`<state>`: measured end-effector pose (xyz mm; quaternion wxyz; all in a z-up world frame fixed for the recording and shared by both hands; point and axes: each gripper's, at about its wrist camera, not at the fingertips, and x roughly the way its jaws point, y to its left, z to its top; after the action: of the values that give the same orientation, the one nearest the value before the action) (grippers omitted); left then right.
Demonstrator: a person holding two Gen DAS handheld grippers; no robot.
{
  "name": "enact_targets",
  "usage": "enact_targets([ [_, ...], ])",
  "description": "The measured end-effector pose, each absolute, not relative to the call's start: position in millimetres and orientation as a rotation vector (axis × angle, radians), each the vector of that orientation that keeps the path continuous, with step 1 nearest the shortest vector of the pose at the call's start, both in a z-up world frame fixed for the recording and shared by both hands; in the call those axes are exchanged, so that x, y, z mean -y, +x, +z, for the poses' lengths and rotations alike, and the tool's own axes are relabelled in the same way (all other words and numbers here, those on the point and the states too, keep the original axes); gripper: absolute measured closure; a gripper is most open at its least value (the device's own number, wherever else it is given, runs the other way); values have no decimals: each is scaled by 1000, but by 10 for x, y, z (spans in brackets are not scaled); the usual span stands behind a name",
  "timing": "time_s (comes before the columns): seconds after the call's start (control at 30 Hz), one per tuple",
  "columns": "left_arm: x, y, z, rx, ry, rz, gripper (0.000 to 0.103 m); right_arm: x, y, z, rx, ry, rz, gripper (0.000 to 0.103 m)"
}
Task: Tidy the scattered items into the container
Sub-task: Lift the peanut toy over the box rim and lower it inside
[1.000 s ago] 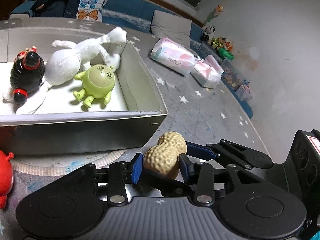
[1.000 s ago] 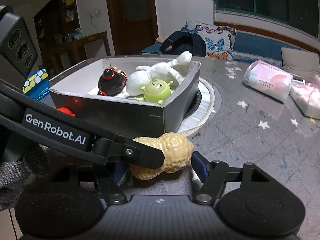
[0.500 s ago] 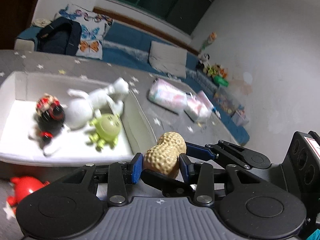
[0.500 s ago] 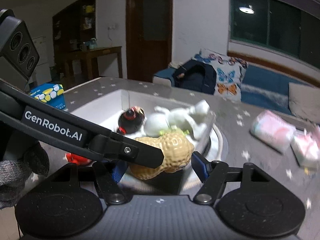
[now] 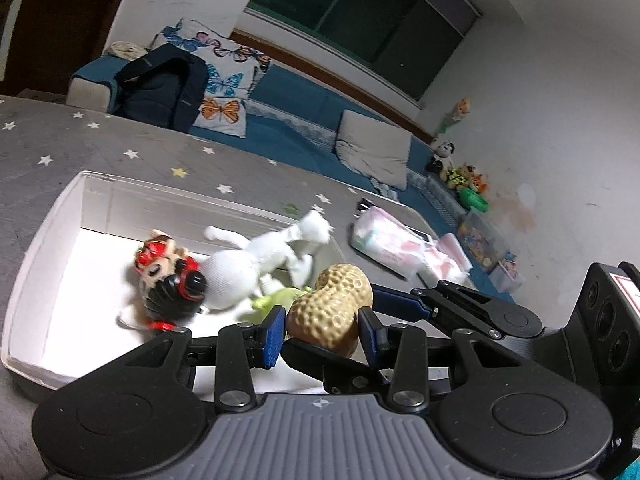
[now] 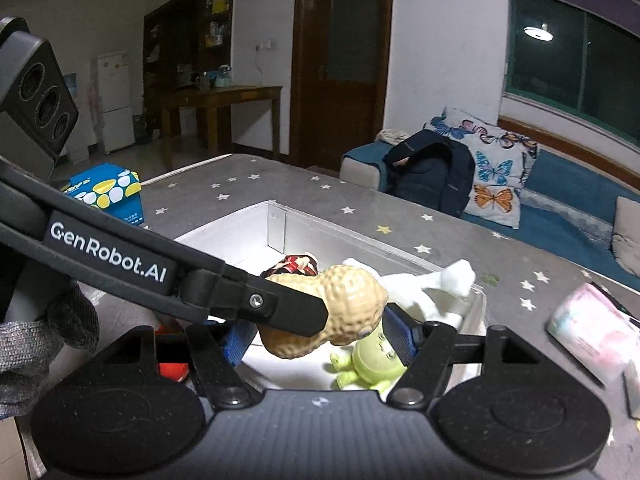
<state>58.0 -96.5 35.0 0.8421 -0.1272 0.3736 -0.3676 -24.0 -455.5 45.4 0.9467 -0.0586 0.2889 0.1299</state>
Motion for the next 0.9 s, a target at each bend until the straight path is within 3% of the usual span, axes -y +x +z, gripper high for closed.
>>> enact_targets([
  [0.9,1004,1029,-70,-903,-281,-662,61,4500,372,69,-747,-189,373,33],
])
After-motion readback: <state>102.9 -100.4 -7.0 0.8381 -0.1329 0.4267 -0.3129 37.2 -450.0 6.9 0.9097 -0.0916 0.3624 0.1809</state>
